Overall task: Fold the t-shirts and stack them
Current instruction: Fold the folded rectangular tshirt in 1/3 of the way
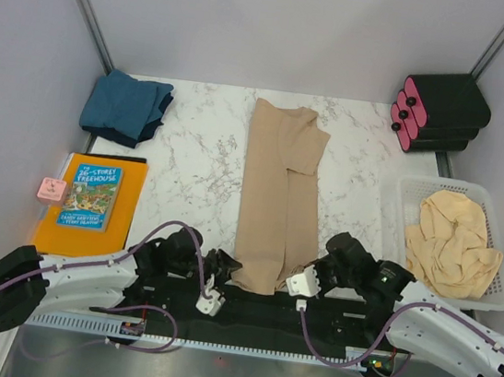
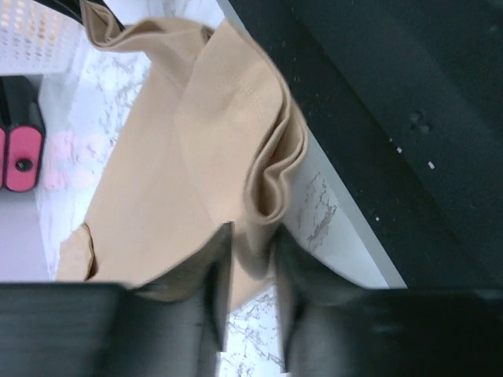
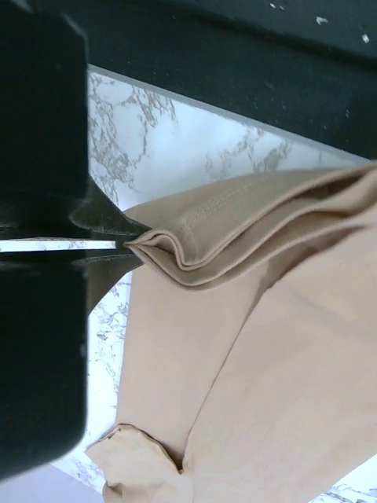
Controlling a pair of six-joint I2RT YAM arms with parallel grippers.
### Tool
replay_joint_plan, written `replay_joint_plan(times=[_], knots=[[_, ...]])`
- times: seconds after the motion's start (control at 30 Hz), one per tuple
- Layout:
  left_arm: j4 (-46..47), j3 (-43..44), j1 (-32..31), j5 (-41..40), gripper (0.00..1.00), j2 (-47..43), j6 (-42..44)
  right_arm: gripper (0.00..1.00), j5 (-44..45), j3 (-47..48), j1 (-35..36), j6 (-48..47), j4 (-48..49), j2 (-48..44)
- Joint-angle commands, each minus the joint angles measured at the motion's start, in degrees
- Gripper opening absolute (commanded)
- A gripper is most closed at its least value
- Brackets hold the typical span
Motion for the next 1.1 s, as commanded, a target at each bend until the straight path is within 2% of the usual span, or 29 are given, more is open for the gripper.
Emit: replay_joint_plan(times=[0.0,0.13,0.27,0.43,0.5,0.77,1.07], knots=[[3.05,4.68,-0.09,-2.92,0.43,4.05,-4.85,0.00,0.94,4.57,0.26,4.10,5.73,3.80],[6.65,8.02,0.09,-4.59,0.42,8.62,-8.97,0.00,0.93,6.16,0.43,5.59,7.84,7.23],[7.88,11.19,0.44,-4.94,0.27,11.78,-10.82,0.00,1.29,7.83,0.43,6.48,8.46,10.05],[8.41,12.25,1.67,-5.12,0.13,12.84,-12.05,0.00,2.43,7.57,0.26,6.04,9.95,10.75],[8.41,12.43,2.46,-5.30,0.03,12.58,-13.28,0.00,3.04,7.48,0.08,6.22,10.39,11.28],[8.24,13.13,4.04,-6.35,0.02,13.19,-15.74,0.00,7.34,10.99,-1.94,11.75,14.26,16.98],[9.99,15.59,7.91,-6.53,0.02,16.71,-18.38,0.00,9.63,13.45,-5.54,11.23,15.76,20.16]])
